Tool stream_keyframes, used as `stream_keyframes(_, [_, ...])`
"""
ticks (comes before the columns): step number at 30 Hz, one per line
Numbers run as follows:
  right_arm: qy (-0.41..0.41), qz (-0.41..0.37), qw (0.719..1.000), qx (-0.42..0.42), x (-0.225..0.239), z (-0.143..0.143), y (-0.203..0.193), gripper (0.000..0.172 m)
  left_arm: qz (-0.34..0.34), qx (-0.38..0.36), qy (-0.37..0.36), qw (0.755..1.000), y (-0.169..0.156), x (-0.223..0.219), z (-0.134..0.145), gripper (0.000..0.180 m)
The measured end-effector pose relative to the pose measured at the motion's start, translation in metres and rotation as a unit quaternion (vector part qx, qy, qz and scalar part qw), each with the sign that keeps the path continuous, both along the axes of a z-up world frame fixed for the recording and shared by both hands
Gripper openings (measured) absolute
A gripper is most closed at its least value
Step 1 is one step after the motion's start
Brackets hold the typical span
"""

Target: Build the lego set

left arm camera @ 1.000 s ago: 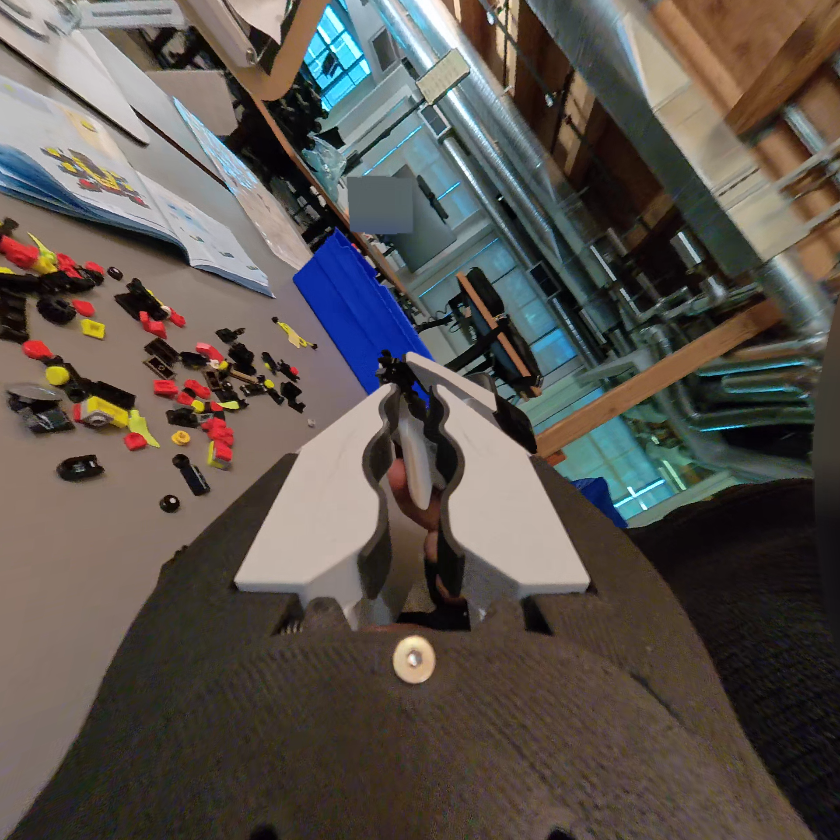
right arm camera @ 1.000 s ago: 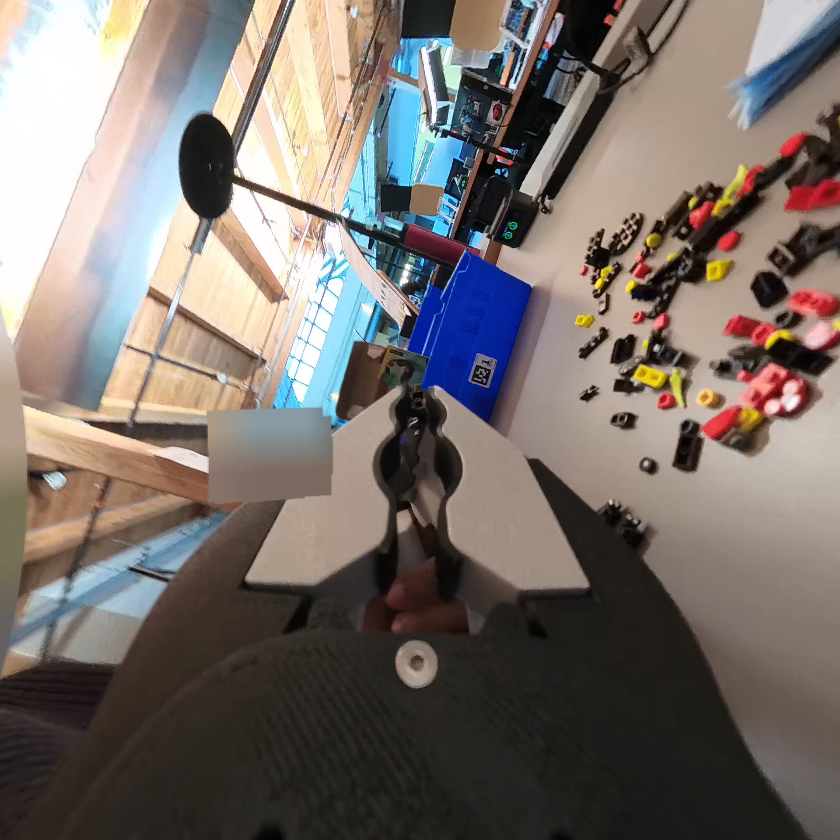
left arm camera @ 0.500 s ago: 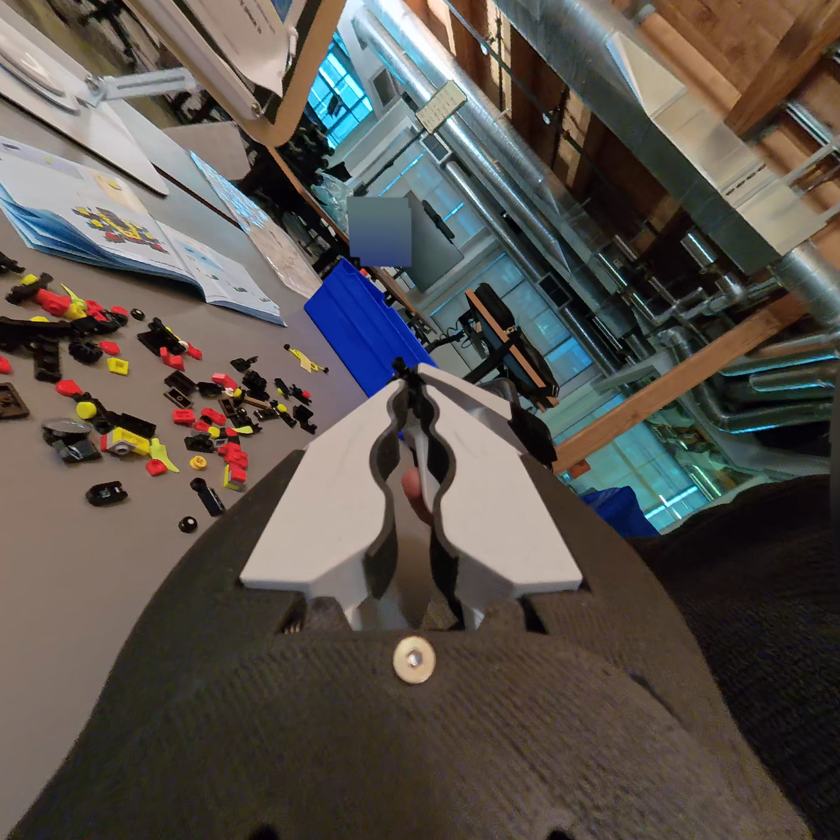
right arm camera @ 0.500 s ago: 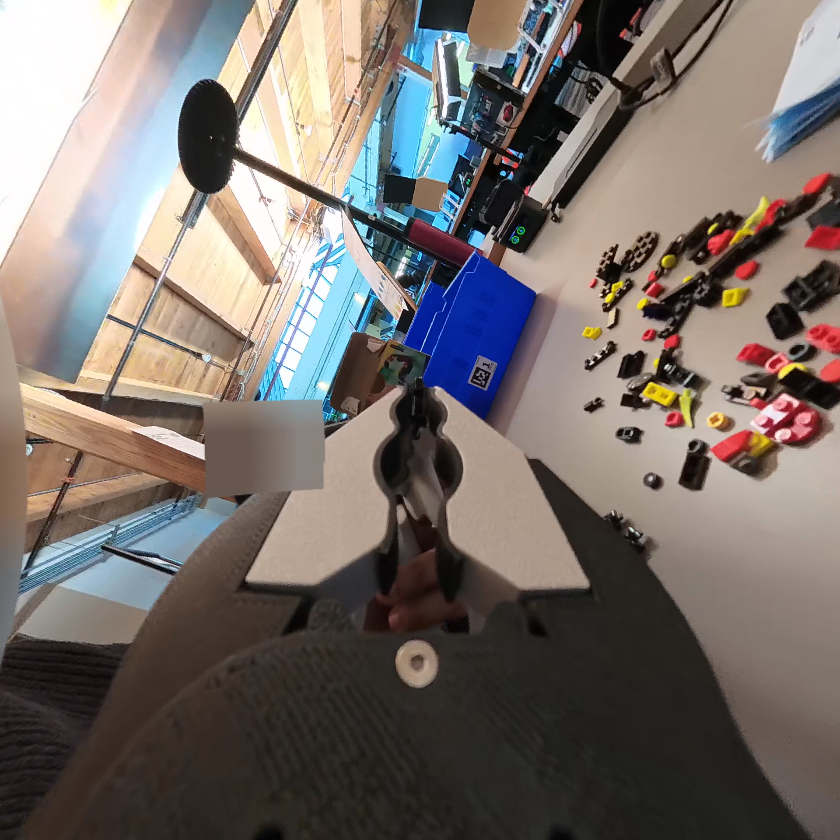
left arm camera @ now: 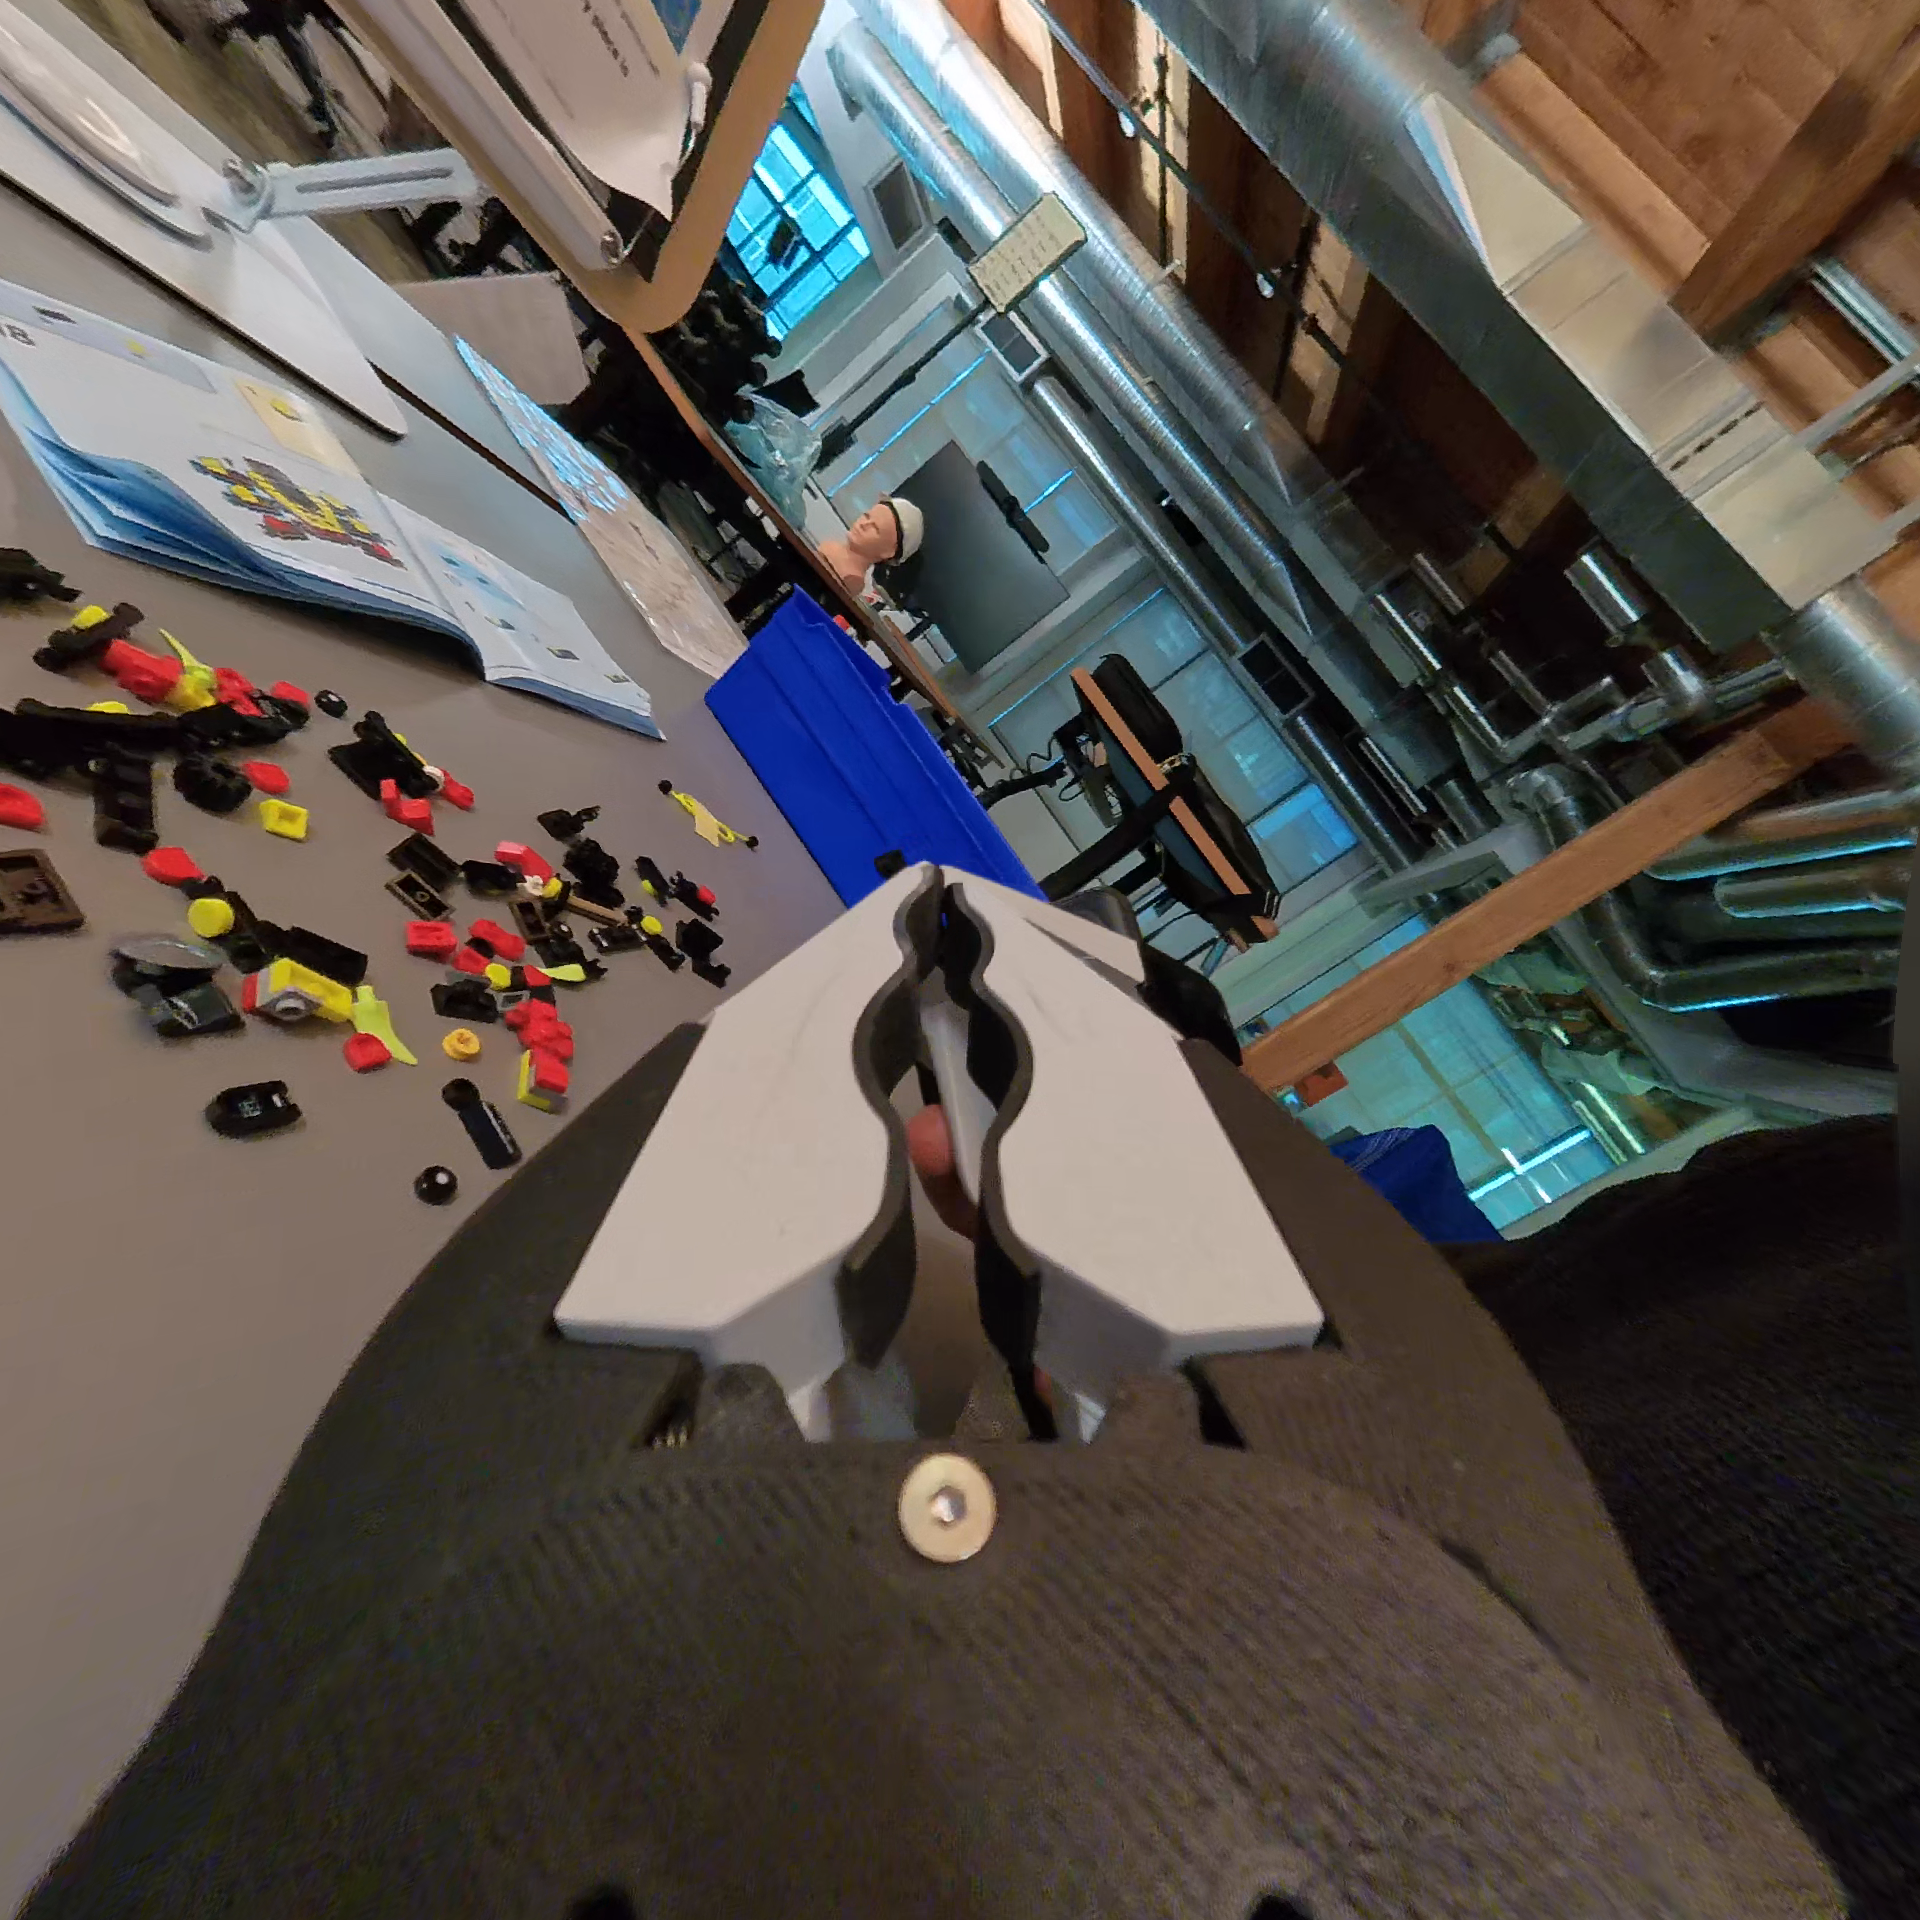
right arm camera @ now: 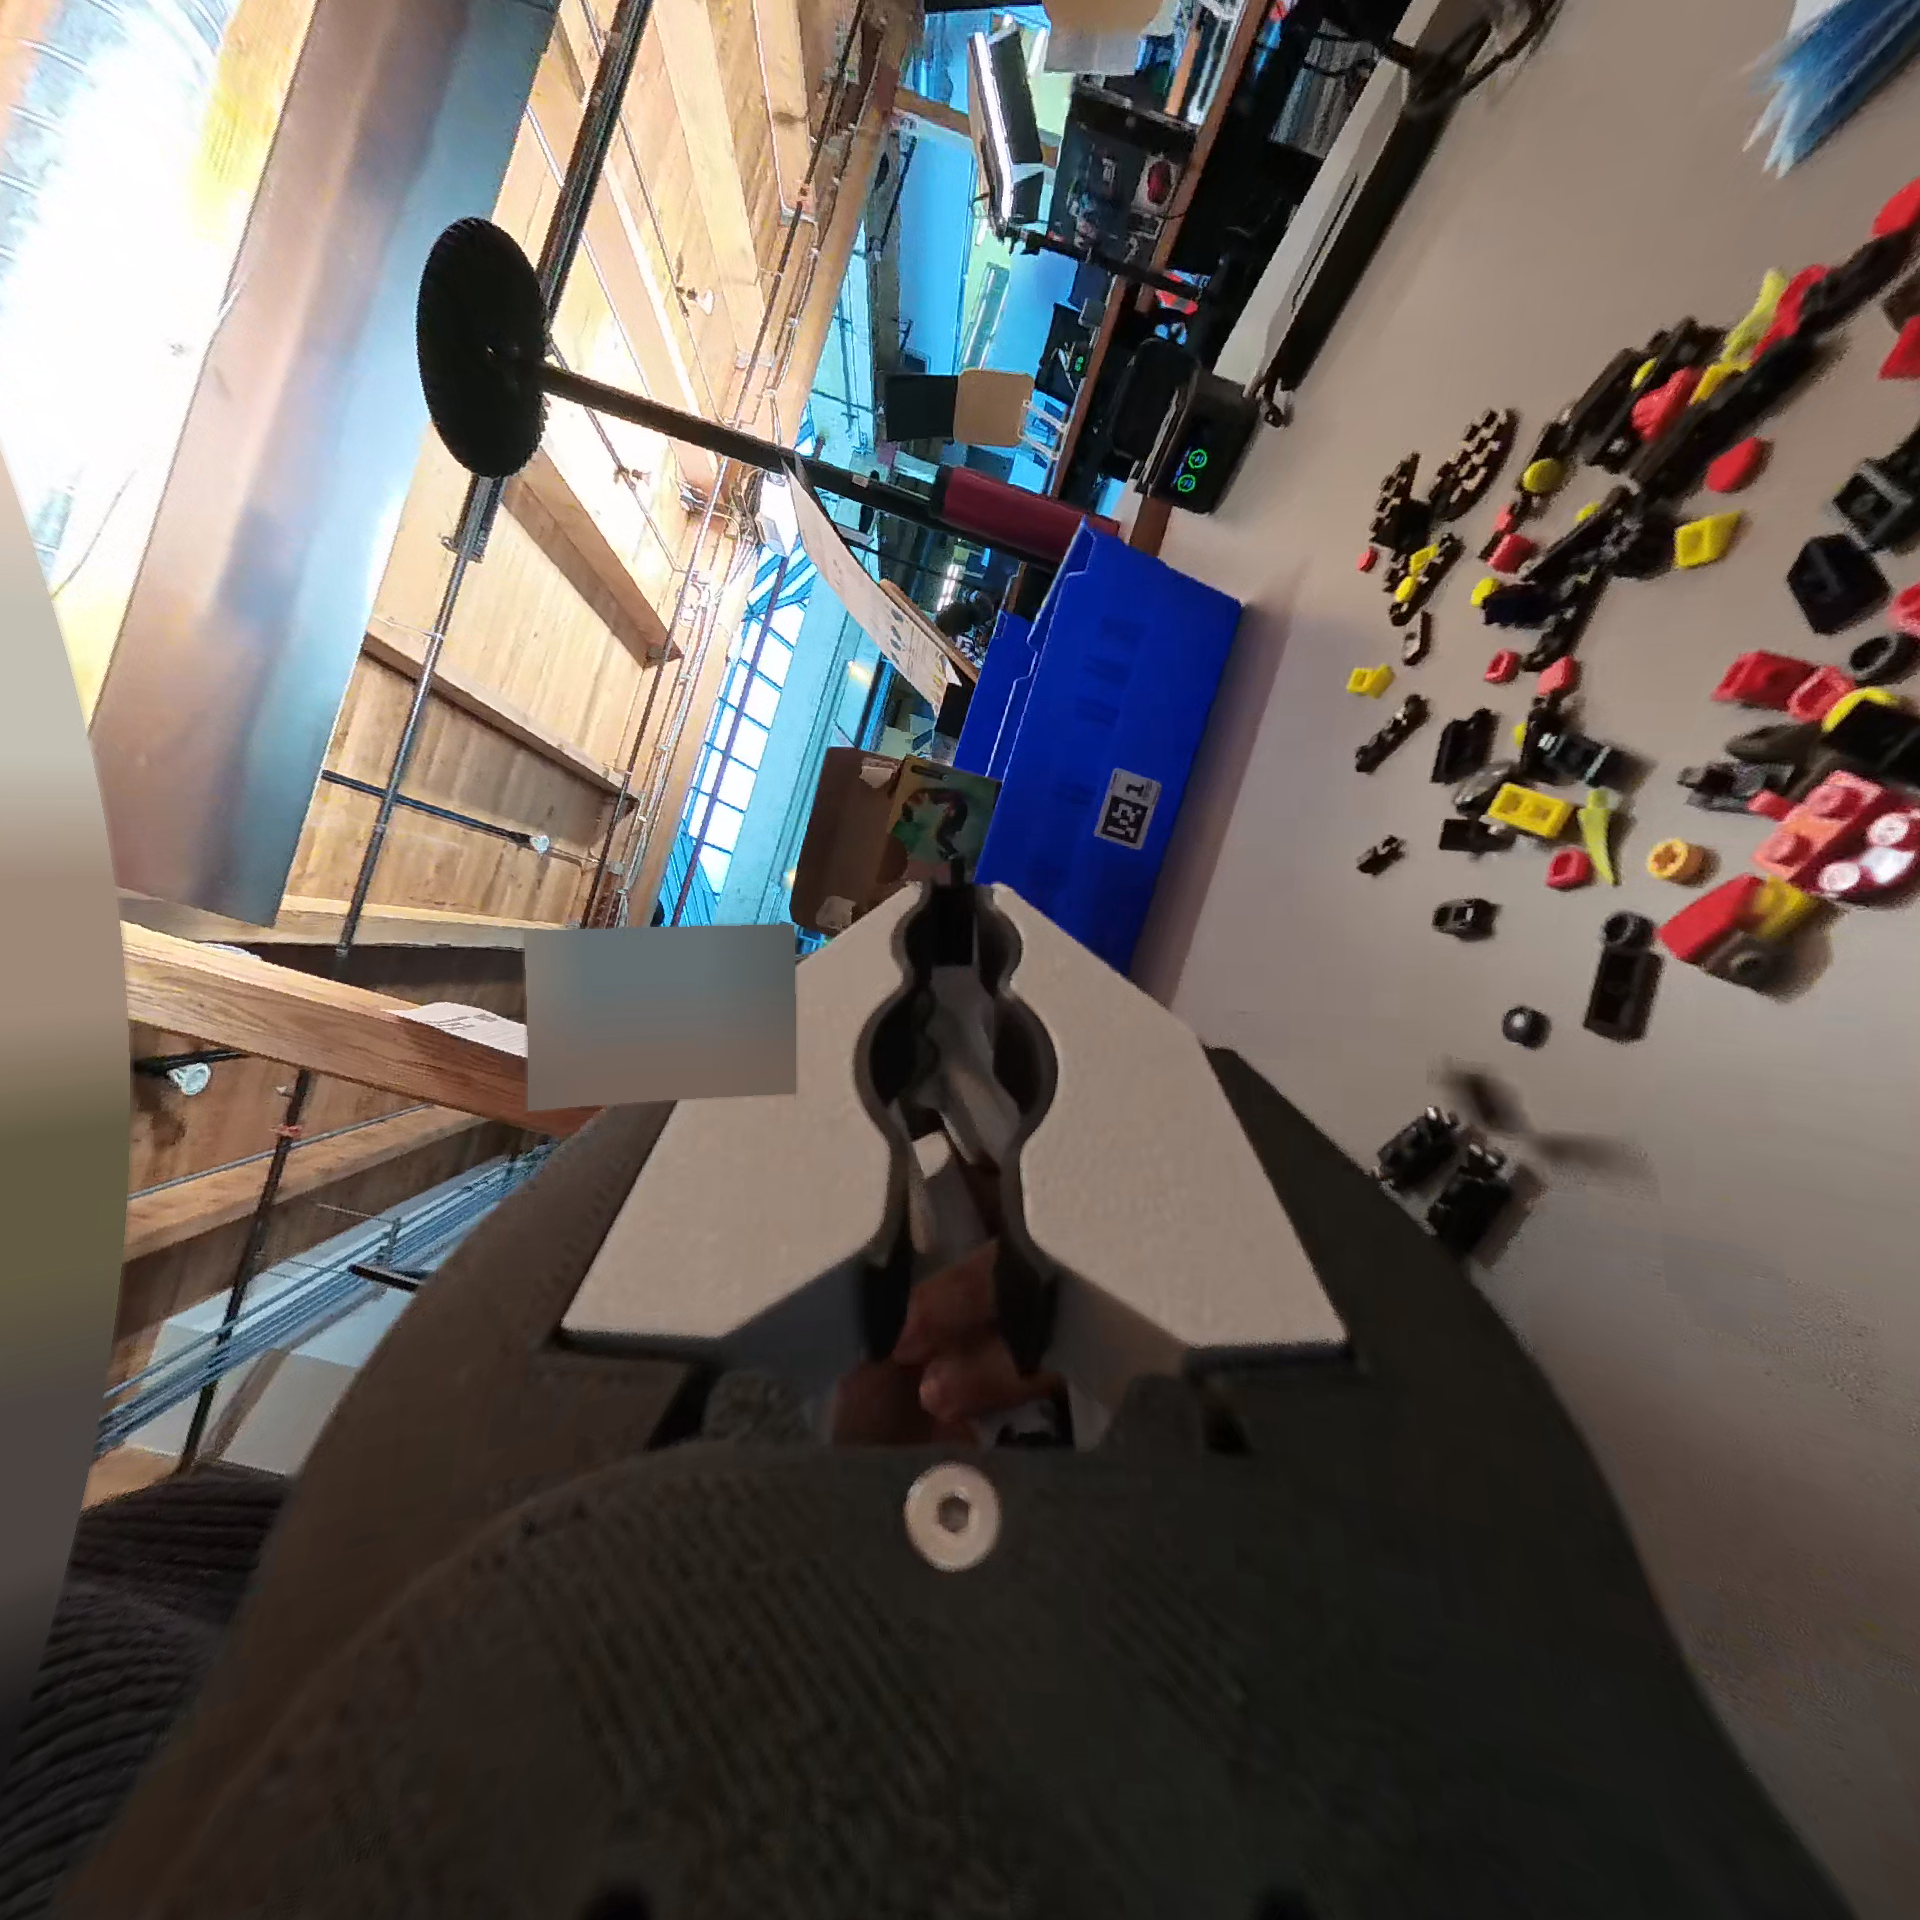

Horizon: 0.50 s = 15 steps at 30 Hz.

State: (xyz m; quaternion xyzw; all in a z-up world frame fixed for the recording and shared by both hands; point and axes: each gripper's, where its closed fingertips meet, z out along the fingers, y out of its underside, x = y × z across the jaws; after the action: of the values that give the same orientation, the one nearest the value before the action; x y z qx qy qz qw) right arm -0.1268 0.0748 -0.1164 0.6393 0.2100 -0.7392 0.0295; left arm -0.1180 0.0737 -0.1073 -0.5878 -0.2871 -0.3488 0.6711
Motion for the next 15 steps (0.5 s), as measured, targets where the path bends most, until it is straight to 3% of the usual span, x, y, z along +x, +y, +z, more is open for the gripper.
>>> stream_keyframes(7, [-0.005,-0.018,0.998,0.055,0.0,-0.001,0.022,0.005,0.024,-0.027,-0.001,0.999,-0.004,-0.015,-0.008,0.0])
stream_keyframes(11, [0.001,-0.033,0.99,0.141,0.002,0.01,0.049,0.006,0.045,-0.065,0.033,0.996,-0.008,-0.027,-0.016,0.0])
stream_keyframes(15, [0.019,-0.05,0.965,0.255,0.01,0.027,0.08,0.006,0.022,-0.112,0.075,0.991,-0.001,-0.019,-0.029,0.004])
